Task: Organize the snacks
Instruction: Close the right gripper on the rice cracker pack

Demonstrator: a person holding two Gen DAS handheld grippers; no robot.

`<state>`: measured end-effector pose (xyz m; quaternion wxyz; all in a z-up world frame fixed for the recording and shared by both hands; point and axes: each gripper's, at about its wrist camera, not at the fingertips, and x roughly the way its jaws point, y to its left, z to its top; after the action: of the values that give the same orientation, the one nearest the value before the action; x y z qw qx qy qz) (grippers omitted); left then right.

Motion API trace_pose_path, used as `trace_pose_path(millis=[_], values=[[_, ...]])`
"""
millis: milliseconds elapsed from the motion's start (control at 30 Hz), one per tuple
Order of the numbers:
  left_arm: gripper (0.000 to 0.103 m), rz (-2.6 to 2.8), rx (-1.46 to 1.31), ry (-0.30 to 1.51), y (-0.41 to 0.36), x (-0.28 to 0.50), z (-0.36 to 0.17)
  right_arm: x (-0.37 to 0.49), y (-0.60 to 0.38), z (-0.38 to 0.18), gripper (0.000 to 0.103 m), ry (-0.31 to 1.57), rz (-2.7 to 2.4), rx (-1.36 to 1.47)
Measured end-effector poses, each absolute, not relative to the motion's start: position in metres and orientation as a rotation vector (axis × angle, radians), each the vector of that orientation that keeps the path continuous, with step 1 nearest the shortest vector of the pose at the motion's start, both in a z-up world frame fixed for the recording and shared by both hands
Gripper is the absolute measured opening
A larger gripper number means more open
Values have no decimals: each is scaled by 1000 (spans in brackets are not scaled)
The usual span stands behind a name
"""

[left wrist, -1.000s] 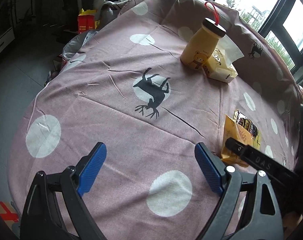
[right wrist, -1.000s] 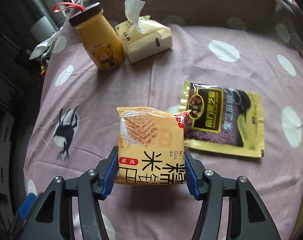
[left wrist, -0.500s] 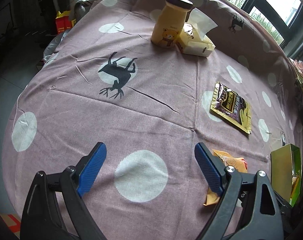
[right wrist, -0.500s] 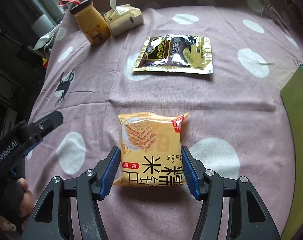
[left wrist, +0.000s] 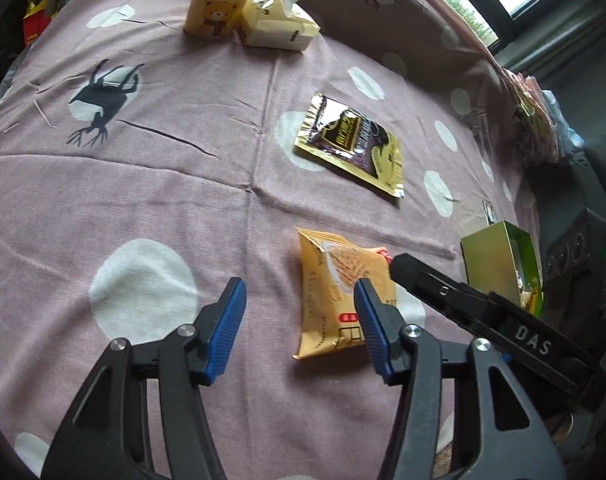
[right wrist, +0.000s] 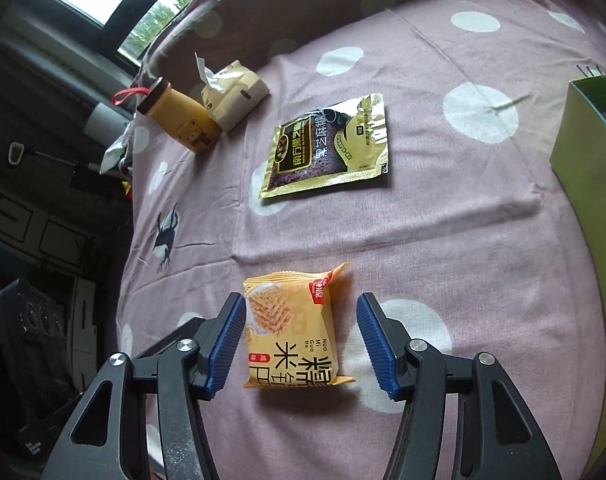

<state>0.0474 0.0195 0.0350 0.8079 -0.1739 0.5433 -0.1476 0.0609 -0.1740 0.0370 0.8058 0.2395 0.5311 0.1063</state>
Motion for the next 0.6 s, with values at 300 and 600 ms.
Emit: trace_pose_path(millis=[300, 600], values=[[53, -407, -335, 1254, -14, 48, 19, 65, -175, 19, 54, 1222, 229, 566], [53, -435, -310, 1286, -22, 50, 8, 70, -171, 8, 54, 1255, 272, 613]])
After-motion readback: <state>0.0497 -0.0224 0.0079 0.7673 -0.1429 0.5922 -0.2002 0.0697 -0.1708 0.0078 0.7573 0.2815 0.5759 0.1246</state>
